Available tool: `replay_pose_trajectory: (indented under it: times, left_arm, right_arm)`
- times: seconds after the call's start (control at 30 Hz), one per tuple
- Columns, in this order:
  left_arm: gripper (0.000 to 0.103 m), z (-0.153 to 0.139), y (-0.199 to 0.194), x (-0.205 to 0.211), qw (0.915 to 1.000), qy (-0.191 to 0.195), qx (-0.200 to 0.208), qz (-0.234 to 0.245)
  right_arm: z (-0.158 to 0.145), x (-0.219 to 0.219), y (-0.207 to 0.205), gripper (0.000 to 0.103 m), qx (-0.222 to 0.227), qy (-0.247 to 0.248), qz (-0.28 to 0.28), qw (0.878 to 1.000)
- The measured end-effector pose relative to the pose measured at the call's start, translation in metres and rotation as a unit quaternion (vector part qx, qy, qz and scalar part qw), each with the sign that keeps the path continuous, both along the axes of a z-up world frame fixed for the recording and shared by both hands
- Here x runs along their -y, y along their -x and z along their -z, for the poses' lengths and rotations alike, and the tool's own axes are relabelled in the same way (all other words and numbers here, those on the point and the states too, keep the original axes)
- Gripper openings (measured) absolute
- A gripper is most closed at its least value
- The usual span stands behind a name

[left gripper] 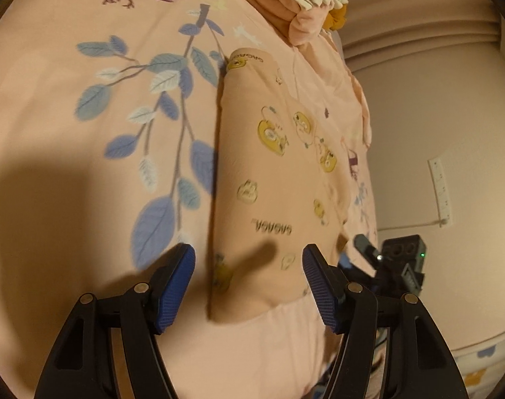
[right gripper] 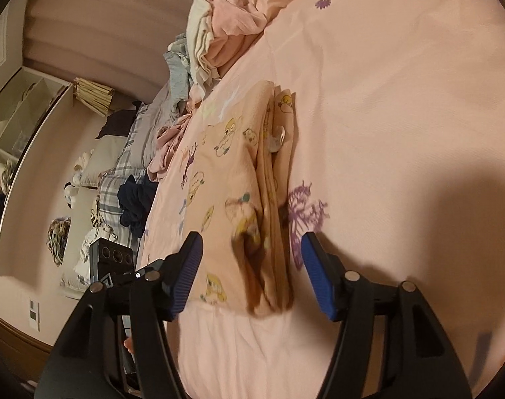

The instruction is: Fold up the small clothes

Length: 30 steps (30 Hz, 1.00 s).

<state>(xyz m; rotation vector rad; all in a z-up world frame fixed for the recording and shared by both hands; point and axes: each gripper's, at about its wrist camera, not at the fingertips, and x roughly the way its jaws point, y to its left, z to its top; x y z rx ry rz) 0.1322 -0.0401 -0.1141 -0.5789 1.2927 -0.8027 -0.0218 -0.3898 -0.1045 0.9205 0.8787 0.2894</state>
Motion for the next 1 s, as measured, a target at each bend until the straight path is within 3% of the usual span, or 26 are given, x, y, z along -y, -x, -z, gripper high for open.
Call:
replay_pose_trajectory:
  times: [0.77, 1.0]
  left_arm:
    - [0.072, 0.005, -0.042, 0.036, 0.9996, 0.014, 0.008, 0.022]
    - [0.072, 0.004, -0.047, 0.045, 0.9994, 0.007, 0.019, 0.029]
  right_arm:
    - [0.014, -0.001, -0.068, 0.059, -0.01, -0.025, -0.021, 0.999]
    - [0.017, -0.006, -0.078, 0.05, -0.012, -0.016, -0.024, 1.0]
